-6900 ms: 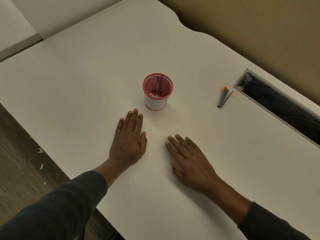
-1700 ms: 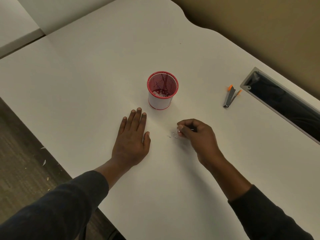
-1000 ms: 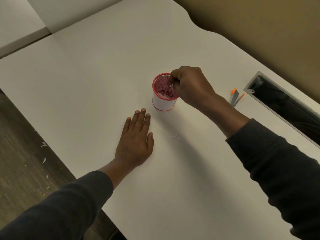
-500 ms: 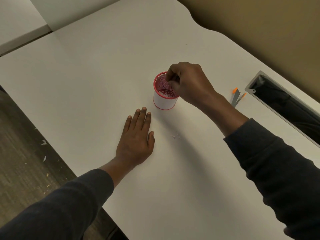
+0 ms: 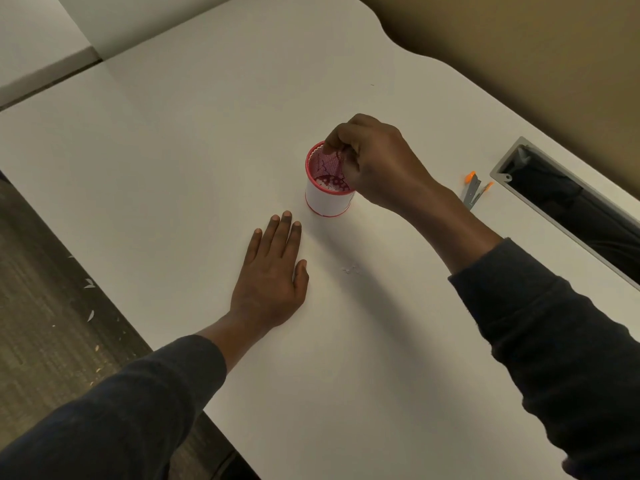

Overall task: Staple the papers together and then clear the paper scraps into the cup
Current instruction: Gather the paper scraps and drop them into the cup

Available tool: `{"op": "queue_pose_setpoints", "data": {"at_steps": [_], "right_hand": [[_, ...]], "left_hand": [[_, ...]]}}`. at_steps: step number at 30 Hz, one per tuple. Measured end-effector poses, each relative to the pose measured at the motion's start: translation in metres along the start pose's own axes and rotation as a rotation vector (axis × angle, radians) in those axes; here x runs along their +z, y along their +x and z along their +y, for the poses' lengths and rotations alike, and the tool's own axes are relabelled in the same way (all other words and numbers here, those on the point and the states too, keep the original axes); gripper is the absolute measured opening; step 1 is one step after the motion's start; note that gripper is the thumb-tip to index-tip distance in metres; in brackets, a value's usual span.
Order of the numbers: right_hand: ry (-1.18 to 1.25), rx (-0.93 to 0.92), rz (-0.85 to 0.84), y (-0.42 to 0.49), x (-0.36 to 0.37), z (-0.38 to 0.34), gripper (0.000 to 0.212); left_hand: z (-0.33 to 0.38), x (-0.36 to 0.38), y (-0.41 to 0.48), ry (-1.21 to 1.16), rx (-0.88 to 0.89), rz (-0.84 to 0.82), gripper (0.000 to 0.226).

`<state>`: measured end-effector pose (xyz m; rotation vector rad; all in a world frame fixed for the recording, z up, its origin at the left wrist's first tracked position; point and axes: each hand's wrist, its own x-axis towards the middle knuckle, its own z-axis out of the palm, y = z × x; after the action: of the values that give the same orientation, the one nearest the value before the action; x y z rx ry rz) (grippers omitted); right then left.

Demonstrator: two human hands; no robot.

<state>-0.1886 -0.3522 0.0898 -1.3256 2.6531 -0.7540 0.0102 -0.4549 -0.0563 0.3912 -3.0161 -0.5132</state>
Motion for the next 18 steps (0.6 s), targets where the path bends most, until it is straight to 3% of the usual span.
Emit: {"op": "queue_pose_setpoints", "data": {"at_steps": [8, 11, 14, 18], "right_hand": [[0.081, 0.098, 0.343, -0.078, 0.006, 0.007, 0.017], [0.061, 0.245, 0.281, -0.13, 0.038, 0.021, 0.022], [-0.083, 0.415, 0.12, -0.182, 0.071, 0.022, 0.047], [-0.271, 0.465, -0.029, -0.225, 0.097, 0.001, 0.073]], "left_hand": [[0.0, 0.0, 0.0, -0.006, 0.011, 0.027, 0.065], [0.0, 0.0, 0.0, -0.005, 0.017, 0.032, 0.066], [0.001, 0.0, 0.0, -0.006, 0.019, 0.042, 0.065], [0.001, 0.0, 0.0, -0.003, 0.018, 0.037, 0.066]]}}
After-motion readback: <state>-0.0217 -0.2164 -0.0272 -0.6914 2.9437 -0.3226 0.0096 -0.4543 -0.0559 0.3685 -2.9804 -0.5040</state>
